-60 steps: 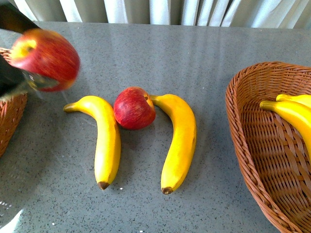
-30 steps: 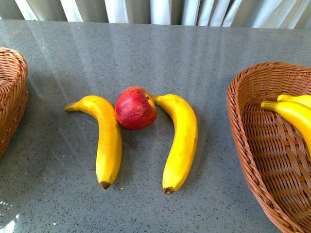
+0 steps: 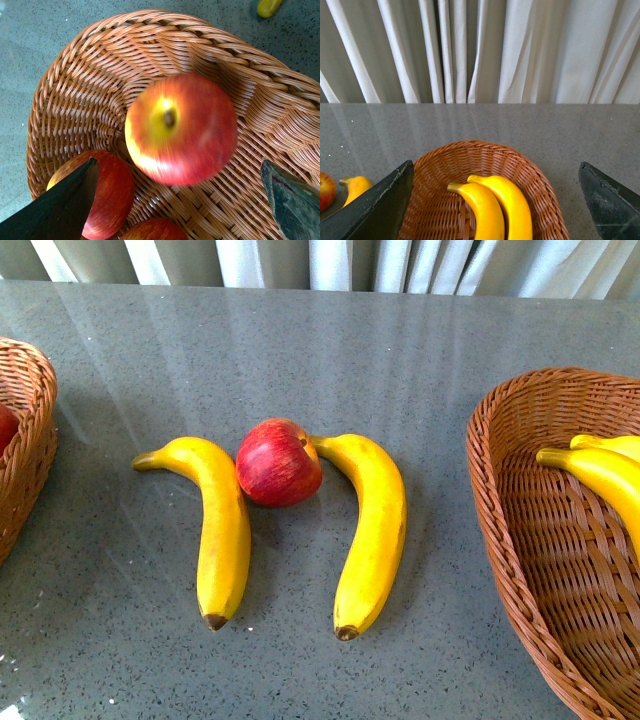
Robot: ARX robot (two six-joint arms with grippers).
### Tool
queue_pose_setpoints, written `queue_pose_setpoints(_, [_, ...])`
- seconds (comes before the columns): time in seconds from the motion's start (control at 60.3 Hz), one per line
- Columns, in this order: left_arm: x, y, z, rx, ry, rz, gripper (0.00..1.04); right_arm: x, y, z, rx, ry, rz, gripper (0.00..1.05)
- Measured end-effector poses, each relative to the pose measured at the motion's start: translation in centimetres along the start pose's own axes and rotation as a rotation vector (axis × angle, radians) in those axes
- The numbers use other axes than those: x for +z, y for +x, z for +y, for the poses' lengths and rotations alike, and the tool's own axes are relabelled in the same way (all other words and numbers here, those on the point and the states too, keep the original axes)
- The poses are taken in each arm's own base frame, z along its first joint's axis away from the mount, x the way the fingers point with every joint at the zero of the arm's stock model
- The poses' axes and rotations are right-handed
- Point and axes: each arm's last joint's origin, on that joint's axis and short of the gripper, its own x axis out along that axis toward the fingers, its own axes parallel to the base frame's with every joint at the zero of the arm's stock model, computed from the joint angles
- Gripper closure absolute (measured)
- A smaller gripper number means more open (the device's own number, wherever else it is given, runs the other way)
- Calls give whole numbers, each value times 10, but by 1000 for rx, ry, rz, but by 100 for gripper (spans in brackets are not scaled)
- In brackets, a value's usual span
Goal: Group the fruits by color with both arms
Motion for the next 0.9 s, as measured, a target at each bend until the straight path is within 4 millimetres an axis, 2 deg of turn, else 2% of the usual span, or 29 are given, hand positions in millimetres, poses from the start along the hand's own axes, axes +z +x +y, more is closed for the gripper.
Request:
queue_pose_setpoints(0.133, [13,-10,-2,6,18,-64,9,0,0,0,0,0,0,9])
queue_pose_setpoints(0.249, [47,-16,-15,-44,51,-169,9,0,0,0,0,0,0,9])
queue_pose_setpoints(0.414, [84,-9,-38,-128,74,-243,9,0,0,0,0,0,0,9])
queue_pose_setpoints(0.547, [116,1,-55,-191,74,-299,9,0,0,0,0,0,0,9])
queue_pose_setpoints(0.663, [135,17,-72,-257,53,-304,9,0,0,0,0,0,0,9])
queue_pose_setpoints(0.762, [147,34,-88,-305,31,-281,9,0,0,0,0,0,0,9])
queue_pose_setpoints(0.895, [154,49,-97,-329,15,-251,9,0,0,0,0,0,0,9])
